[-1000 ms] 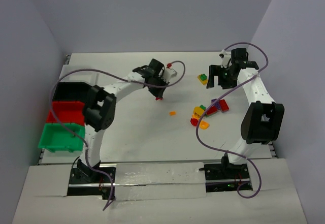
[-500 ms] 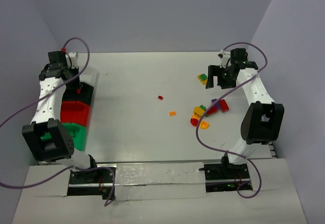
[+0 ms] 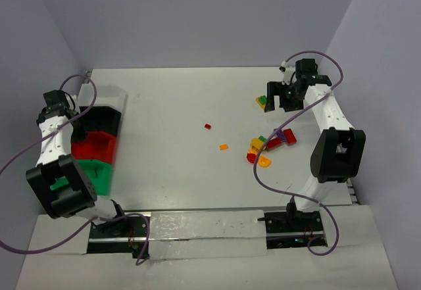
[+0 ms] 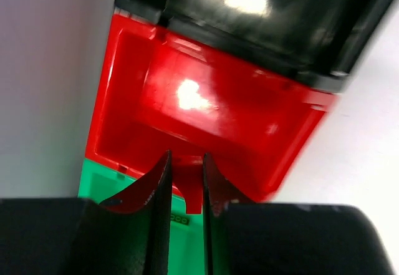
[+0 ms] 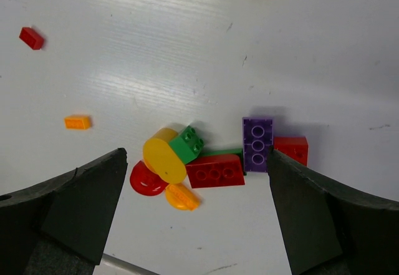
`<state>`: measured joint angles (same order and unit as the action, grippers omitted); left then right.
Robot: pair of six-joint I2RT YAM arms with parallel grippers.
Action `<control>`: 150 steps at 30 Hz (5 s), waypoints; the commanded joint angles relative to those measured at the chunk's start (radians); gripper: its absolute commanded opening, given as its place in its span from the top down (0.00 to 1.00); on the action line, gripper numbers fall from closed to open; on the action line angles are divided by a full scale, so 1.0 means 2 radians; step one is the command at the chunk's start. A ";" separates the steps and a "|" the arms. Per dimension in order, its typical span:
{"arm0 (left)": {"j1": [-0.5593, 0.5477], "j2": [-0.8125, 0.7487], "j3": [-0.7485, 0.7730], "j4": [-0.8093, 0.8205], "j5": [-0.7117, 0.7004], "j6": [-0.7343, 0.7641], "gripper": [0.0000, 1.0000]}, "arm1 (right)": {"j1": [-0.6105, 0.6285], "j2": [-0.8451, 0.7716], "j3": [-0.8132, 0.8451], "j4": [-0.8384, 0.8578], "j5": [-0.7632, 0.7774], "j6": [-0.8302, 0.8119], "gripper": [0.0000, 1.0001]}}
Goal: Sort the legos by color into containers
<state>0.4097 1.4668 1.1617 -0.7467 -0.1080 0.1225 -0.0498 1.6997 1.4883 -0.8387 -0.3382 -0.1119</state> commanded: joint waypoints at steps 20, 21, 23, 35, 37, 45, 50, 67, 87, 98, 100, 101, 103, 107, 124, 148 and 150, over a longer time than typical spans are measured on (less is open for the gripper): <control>-0.055 -0.013 0.103 0.029 0.053 0.026 0.46 | 0.006 -0.005 0.020 0.000 -0.004 -0.003 0.00; -0.091 -0.022 0.106 0.028 0.064 0.027 0.48 | 0.006 -0.006 0.019 0.000 -0.004 -0.002 0.00; -0.186 -0.032 0.108 0.030 0.083 0.021 0.50 | 0.006 -0.008 0.018 0.002 -0.004 0.001 0.00; -0.498 0.181 0.206 0.096 0.123 -0.007 0.45 | -0.009 -0.030 -0.018 0.000 -0.003 0.006 0.00; -0.500 0.242 0.263 0.080 0.125 -0.035 0.43 | -0.012 -0.034 -0.024 0.000 0.001 0.005 0.00; -0.536 0.372 0.365 0.066 0.058 -0.125 0.43 | -0.015 -0.041 -0.038 0.005 0.014 0.002 0.00; -0.539 0.402 0.379 0.054 0.056 -0.140 0.42 | -0.016 -0.040 -0.044 0.009 0.013 0.003 0.00; -0.557 0.428 0.362 0.050 0.013 -0.151 0.47 | -0.016 -0.038 -0.038 0.009 0.015 0.000 0.00; -0.472 0.233 0.261 0.021 0.026 -0.116 1.00 | -0.003 -0.041 -0.028 0.009 0.006 0.004 0.00; -0.201 0.000 0.098 -0.046 0.032 -0.074 1.00 | 0.024 -0.027 -0.019 0.015 0.011 0.007 0.00; -0.150 -0.029 0.074 -0.038 0.013 -0.059 1.00 | 0.042 -0.020 -0.014 0.013 0.013 0.007 0.00; -0.128 -0.042 0.061 -0.033 0.006 -0.043 0.99 | 0.045 -0.018 -0.012 0.013 0.014 0.007 0.00; -0.095 -0.051 0.046 -0.028 0.003 -0.030 0.98 | 0.050 -0.013 -0.008 0.012 0.016 0.006 0.00; -0.054 -0.040 0.027 -0.017 0.002 -0.010 0.97 | 0.057 -0.003 0.002 0.009 0.020 0.004 0.00; -0.010 0.029 -0.009 0.060 -0.015 0.015 0.85 | 0.062 0.000 -0.001 0.006 0.026 -0.001 0.00; -0.185 -0.043 0.045 0.051 0.056 0.033 0.39 | 0.031 -0.058 -0.032 -0.016 0.086 -0.036 0.00; -0.226 -0.036 0.053 0.055 0.056 0.020 0.40 | 0.010 -0.061 -0.042 -0.016 0.105 -0.041 0.00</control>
<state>0.0973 1.4145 1.2175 -0.6765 -0.0320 0.1881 0.0333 1.6379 1.4424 -0.8531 -0.2088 -0.1564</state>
